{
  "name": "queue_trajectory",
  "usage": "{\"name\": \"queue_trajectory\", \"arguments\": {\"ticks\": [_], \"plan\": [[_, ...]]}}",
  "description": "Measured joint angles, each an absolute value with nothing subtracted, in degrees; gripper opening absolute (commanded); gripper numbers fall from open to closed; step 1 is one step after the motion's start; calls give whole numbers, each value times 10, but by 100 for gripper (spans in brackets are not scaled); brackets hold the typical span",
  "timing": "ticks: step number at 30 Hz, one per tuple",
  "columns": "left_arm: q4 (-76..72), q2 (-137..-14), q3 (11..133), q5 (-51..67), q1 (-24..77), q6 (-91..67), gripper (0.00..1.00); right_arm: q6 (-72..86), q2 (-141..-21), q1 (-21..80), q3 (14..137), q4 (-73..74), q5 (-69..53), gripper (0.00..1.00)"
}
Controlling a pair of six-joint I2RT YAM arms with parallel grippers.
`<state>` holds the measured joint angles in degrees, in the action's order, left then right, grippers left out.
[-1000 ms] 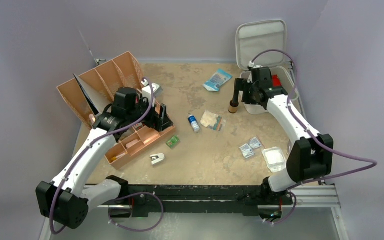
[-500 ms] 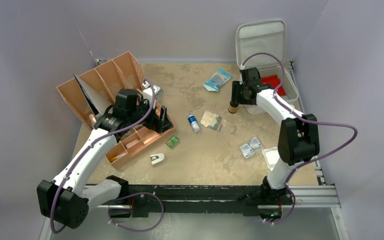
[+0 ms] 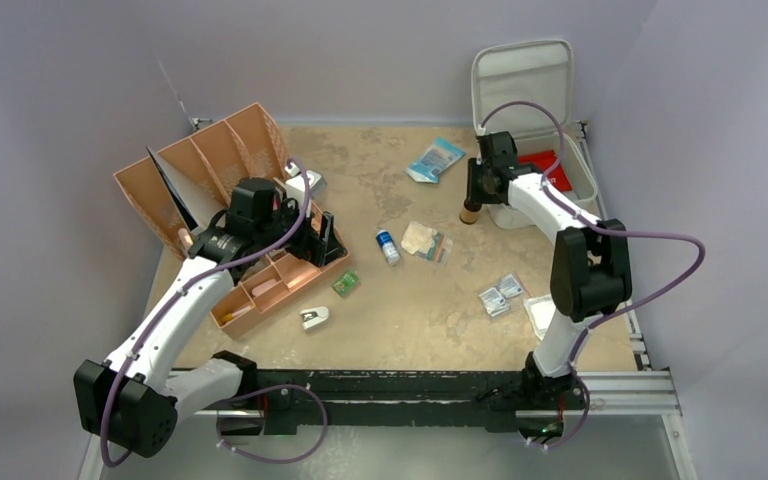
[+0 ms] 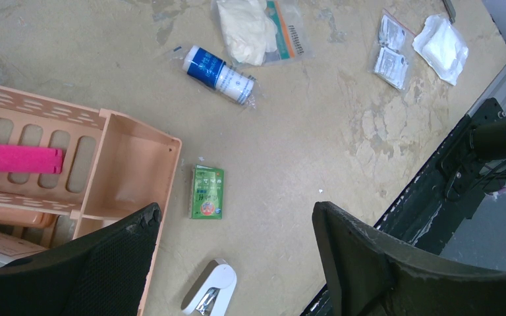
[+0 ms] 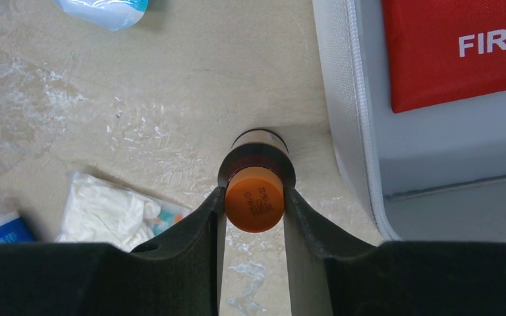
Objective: Organize the medicine kit
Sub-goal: Pick up the pill bottle at the center of the board.
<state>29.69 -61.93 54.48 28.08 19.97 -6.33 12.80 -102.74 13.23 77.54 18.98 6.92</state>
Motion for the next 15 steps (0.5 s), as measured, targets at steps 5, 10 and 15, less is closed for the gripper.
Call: {"name": "queue_trajectory", "arguments": {"ticks": [5,10,15], "plan": [[297,-619,545,281,200,-63,84,125,-1026,132,780,204,69,4],[297,-619,545,281,200,-63,84,122,-1009,132,805,251,69,3],[297,-619,545,281,200,-63,83,110,-968,132,863,298,68,2]]}}
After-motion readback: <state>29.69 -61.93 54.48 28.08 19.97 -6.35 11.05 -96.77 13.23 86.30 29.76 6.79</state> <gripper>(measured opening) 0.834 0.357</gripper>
